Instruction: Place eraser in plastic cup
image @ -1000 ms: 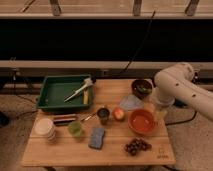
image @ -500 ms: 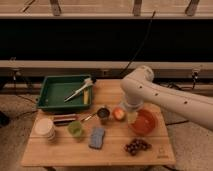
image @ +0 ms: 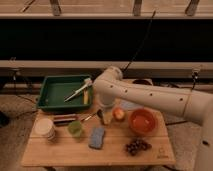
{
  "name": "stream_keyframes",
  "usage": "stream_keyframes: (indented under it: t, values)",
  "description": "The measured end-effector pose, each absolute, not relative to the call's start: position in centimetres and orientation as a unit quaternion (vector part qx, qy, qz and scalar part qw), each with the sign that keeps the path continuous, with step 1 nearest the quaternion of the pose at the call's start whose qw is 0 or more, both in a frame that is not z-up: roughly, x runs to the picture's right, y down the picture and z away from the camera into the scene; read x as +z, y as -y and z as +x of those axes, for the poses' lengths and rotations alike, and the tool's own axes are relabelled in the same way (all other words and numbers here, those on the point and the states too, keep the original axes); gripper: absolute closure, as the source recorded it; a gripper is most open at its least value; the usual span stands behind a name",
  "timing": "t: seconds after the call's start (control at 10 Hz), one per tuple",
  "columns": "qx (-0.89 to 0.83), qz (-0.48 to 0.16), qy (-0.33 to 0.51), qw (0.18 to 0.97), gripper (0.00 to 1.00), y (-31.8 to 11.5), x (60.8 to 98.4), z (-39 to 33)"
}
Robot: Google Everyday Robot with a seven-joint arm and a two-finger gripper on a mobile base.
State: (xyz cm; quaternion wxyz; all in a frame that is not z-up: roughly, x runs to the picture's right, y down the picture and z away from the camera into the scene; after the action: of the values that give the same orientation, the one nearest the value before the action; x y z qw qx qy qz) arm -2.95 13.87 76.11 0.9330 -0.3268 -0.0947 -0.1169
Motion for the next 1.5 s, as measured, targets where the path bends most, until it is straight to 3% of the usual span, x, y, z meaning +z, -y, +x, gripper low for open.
stream_keyframes:
  t: [0.7, 1.5]
  values:
    - [-0.166, -0.341, 0.170, 0.909, 0.35, -14.6, 77.7, -15.8]
    - [-0.184, -0.341, 0.211, 0.897, 0.35, -15.2, 77.6, -20.9]
